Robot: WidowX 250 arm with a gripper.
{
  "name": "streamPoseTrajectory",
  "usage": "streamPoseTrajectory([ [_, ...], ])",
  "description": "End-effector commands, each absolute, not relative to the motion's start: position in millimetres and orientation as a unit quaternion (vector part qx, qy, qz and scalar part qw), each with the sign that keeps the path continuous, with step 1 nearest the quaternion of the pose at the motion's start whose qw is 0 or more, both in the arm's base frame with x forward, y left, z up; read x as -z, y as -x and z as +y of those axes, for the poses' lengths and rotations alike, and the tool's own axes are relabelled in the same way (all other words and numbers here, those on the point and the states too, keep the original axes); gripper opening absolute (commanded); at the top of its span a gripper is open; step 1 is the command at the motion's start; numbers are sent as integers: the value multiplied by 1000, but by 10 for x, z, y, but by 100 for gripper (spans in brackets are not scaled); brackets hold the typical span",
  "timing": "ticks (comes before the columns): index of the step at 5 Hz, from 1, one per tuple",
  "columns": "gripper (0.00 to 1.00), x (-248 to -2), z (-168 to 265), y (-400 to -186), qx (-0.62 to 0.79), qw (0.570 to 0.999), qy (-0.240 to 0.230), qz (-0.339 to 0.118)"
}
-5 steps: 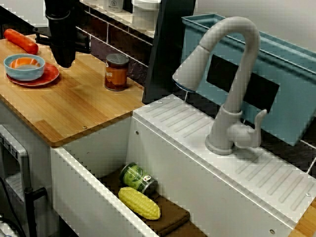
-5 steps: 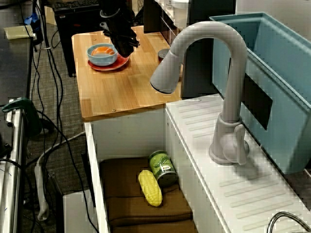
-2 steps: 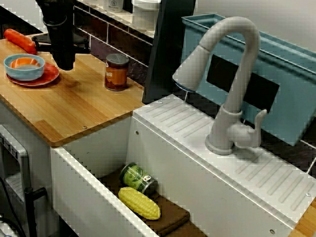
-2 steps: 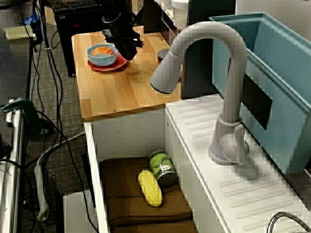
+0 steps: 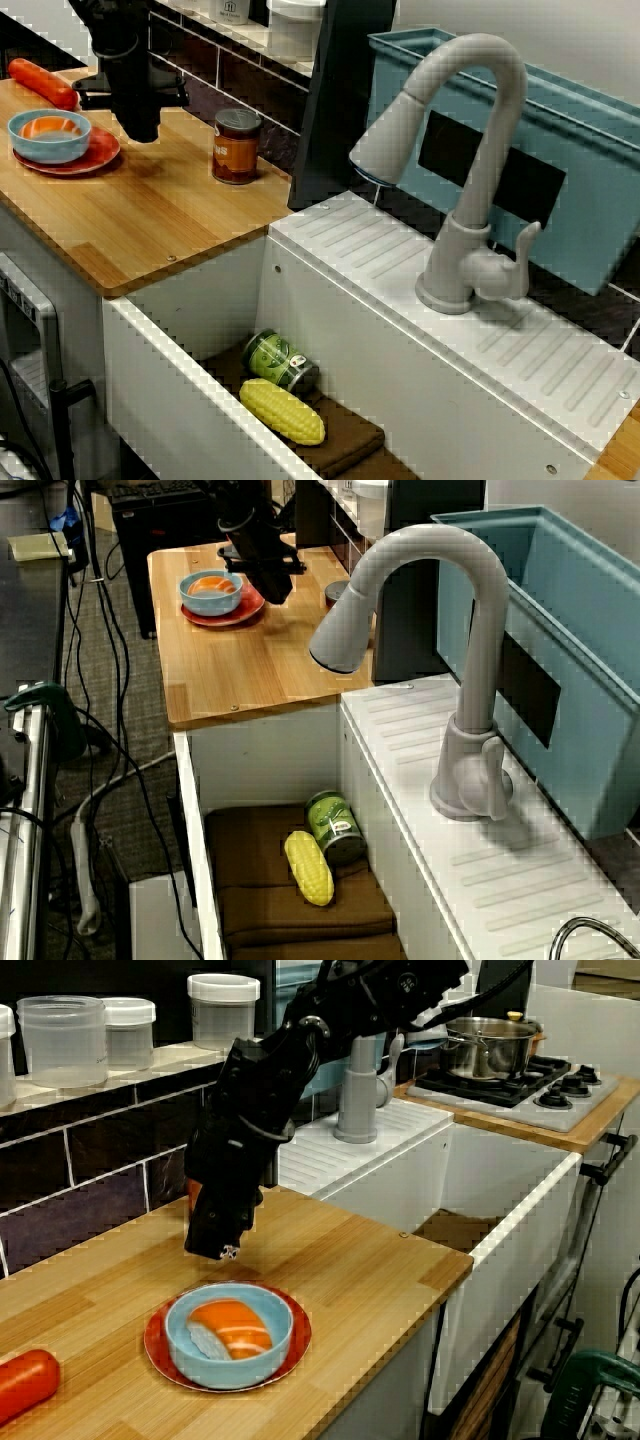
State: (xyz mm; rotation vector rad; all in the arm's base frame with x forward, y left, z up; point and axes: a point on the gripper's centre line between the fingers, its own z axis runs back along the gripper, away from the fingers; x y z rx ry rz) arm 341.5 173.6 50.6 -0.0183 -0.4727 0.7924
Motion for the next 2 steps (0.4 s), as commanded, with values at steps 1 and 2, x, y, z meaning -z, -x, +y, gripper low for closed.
streamPoseTrajectory([
  [1, 0, -674, 1757, -3608, -409, 874, 41, -260],
  [2, 0, -702, 1710, -3666, -410, 871, 42, -268],
])
